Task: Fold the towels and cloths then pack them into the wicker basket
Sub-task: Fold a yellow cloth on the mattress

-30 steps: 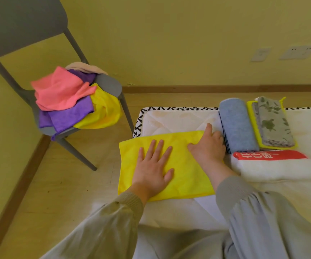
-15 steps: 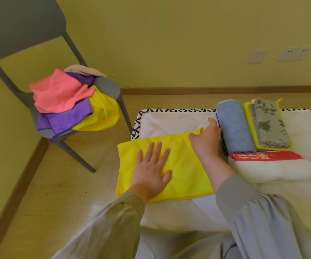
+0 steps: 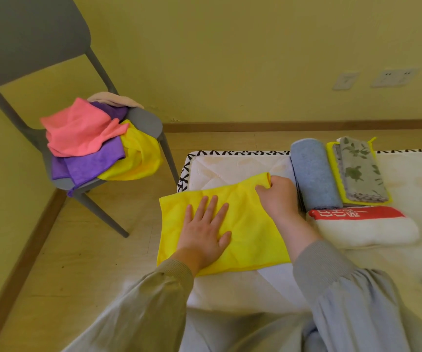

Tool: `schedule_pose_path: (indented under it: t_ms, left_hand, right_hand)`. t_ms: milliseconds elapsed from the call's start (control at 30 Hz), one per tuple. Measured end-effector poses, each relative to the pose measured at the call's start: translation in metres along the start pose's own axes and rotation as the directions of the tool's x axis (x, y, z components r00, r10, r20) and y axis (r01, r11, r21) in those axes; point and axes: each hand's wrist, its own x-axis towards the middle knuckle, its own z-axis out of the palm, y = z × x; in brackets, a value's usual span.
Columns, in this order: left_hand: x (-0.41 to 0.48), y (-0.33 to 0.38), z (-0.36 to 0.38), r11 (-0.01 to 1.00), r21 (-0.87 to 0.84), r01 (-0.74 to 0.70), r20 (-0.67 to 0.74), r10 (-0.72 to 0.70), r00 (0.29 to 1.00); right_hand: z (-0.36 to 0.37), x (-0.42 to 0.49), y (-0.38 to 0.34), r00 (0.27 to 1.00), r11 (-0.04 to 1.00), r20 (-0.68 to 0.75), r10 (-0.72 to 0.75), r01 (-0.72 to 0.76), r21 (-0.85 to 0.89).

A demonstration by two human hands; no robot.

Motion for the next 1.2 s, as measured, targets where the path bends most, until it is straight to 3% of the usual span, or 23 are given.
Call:
schedule_pose_path:
  t_ms: [100,167,233,300,367,667,800,1067,1200]
  left_hand:
    - [0.001,-0.003,-0.013,0.992,-0.128,0.02,0.052,-0.013,0.999]
    - [0.0,-0.005,-0.028,0.938,-0.342,0.064,0.057,-0.047,0.997]
    - [-0.003,-0.005,-0.05,0.742,-0.655,0.143,0.037,-0.158,0.987]
    - [-0.011,-0.007,-0.077,0.542,-0.826,0.155,-0.011,-0.291,0.957]
    - [-0.021,-0.012,-0.11,0.497,-0.863,0.09,-0.089,-0.325,0.941]
    - [-0.103,-0.02,-0.246,0.515,-0.831,-0.212,-0.36,-0.207,0.91]
    - [-0.134,-0.021,-0.278,0.65,-0.734,-0.196,-0.471,-0.278,0.837]
    - [-0.179,-0.022,-0.315,0.631,-0.746,-0.212,-0.569,-0.438,0.696]
    - [-0.193,-0.022,-0.327,0.64,-0.742,-0.2,-0.585,-0.471,0.66]
  right_hand:
    - [-0.004,-0.015,-0.009,0.996,0.996,0.021,-0.087,0.087,0.011]
    - [-0.009,-0.026,-0.018,0.989,0.989,0.039,-0.14,0.138,0.053]
    - [-0.012,-0.034,-0.03,0.984,0.98,0.042,-0.17,0.165,0.111]
    - [-0.017,-0.045,-0.046,0.977,0.969,0.058,-0.204,0.193,0.154]
    - [-0.027,-0.059,-0.067,0.963,0.957,0.086,-0.257,0.241,0.162]
    - [-0.074,-0.119,-0.153,0.879,0.881,0.143,-0.456,0.422,0.212]
    - [-0.099,-0.147,-0.184,0.843,0.845,0.123,-0.524,0.497,0.196]
    - [-0.146,-0.177,-0.217,0.801,0.81,0.12,-0.586,0.583,0.062]
    - [-0.166,-0.183,-0.221,0.788,0.793,0.099,-0.608,0.609,0.027]
